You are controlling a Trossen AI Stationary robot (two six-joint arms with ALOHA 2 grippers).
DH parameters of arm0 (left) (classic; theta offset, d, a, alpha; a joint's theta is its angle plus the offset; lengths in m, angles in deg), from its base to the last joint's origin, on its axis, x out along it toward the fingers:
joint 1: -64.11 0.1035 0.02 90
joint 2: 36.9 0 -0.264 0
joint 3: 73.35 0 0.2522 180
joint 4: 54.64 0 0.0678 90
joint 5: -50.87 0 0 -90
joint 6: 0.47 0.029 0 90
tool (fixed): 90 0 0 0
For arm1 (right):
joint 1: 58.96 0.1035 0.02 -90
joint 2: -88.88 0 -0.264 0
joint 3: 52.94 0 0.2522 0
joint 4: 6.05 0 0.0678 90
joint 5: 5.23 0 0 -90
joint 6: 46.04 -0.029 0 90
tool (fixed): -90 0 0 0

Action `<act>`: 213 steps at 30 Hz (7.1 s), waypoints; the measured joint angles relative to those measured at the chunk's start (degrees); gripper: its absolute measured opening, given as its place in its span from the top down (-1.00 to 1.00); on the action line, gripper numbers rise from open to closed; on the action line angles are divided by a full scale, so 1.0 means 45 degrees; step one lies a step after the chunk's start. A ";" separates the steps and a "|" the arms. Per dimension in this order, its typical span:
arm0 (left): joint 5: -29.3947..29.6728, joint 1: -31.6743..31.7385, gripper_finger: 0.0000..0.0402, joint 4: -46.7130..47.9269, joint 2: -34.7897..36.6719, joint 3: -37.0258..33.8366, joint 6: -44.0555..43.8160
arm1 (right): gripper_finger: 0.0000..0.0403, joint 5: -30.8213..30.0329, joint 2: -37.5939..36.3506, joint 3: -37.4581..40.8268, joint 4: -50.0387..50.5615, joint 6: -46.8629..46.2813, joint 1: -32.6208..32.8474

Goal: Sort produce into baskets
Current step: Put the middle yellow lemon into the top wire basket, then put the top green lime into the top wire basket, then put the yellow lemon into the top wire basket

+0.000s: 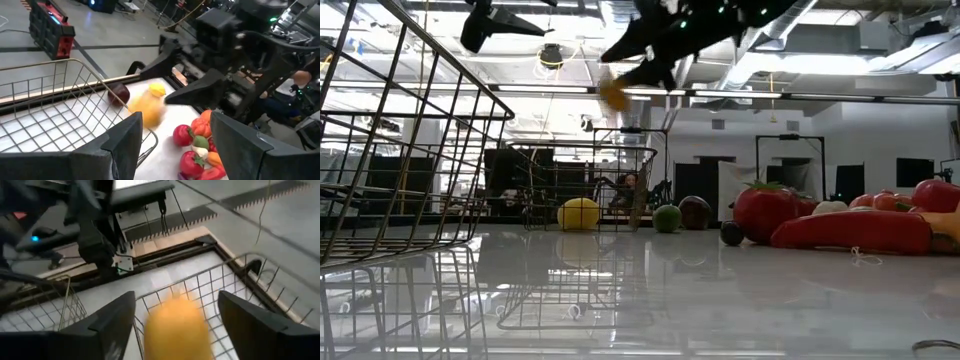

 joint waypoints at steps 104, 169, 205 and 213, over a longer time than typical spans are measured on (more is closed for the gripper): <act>-0.1076 0.0097 -0.34 0.0097 0.0019 -0.0010 0.0266 | -0.07 -0.0916 -0.2406 0.1243 0.5092 0.3072 -0.1223; -0.2363 0.0967 -0.34 -0.0285 0.0582 -0.0005 -0.0505 | -0.53 -0.3126 -0.2685 0.1476 0.8209 0.2080 -0.3460; -0.1423 0.0976 -0.34 -0.0327 0.0097 -0.0005 0.0149 | -0.43 -0.2527 0.0248 0.3423 1.1151 0.1801 -0.6895; -0.0806 0.0976 -0.34 -0.0558 0.0097 -0.0005 0.0918 | -0.03 -0.0292 -0.1871 0.3414 1.0886 0.0518 -0.5766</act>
